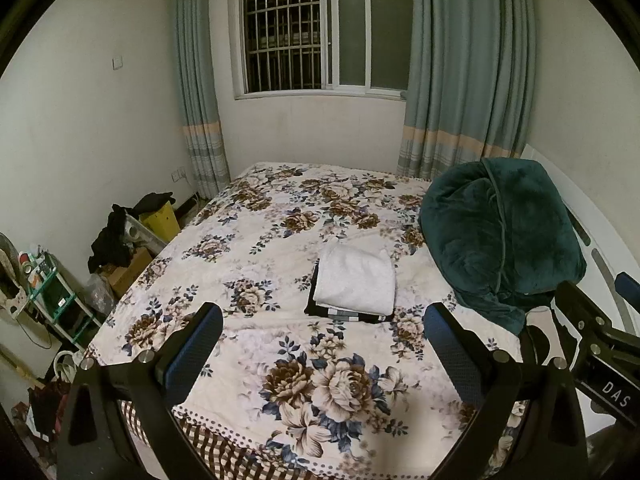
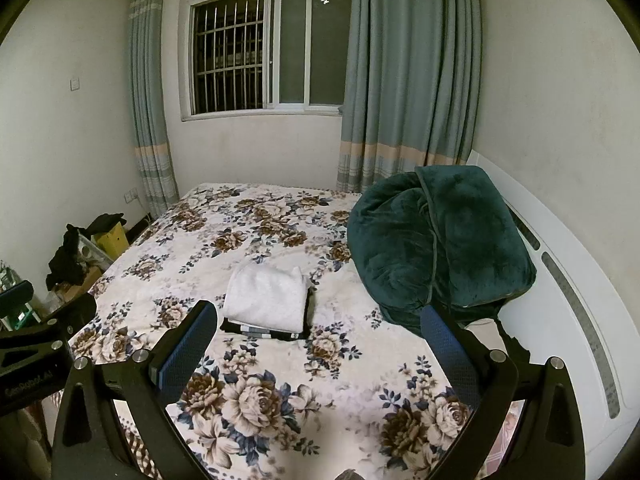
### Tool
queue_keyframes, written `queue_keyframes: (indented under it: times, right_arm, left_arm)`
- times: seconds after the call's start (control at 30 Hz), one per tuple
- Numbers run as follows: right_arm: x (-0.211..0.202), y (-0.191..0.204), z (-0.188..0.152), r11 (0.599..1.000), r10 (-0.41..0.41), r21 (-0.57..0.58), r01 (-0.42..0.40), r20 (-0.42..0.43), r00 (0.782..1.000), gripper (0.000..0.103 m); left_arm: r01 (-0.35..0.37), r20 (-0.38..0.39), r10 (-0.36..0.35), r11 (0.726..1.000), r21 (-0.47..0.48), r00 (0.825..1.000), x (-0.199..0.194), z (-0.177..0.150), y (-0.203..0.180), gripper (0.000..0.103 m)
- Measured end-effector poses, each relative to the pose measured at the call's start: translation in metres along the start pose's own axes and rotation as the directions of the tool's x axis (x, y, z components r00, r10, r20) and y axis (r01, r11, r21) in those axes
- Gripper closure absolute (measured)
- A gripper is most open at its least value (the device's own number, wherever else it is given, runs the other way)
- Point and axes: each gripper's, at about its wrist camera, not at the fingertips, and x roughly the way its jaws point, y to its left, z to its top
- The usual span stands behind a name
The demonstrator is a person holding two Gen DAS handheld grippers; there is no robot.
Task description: Fold small clothes
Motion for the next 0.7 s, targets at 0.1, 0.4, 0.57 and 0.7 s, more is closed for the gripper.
queue_keyframes:
  times: [0.1,0.4,0.57,0.7]
  right_arm:
    - [0.000,0.000,-0.001,1.000,-0.002,-0.001,0.002,0.001,1.000,0.000]
    - [0.000,0.000,-0.003,1.000,-0.002,0.000,0.002,0.001,1.000,0.000]
    - [0.000,0.003,0.001,1.000,0.003,-0.004,-0.003,-0.003,1.000,0.000]
    - [0.000,0.003,0.000,1.000,0.002,-0.002,-0.002,-0.001,1.000,0.000]
  left_arm:
    - [-0.003,0.002,0.003,1.000,0.000,1.000,-0.002,0.000,0.000,0.000]
    - [-0.010,0.009,0.010,1.000,0.000,1.000,-0.008,0.005,0.001,0.000]
    - [-0.018,0.016,0.019,1.000,-0.009,1.000,-0.009,0.007,0.001,0.000]
    - [-0.027,0.029,0.028,1.000,-0.008,0.999,-0.011,0.010,-0.001,0.000]
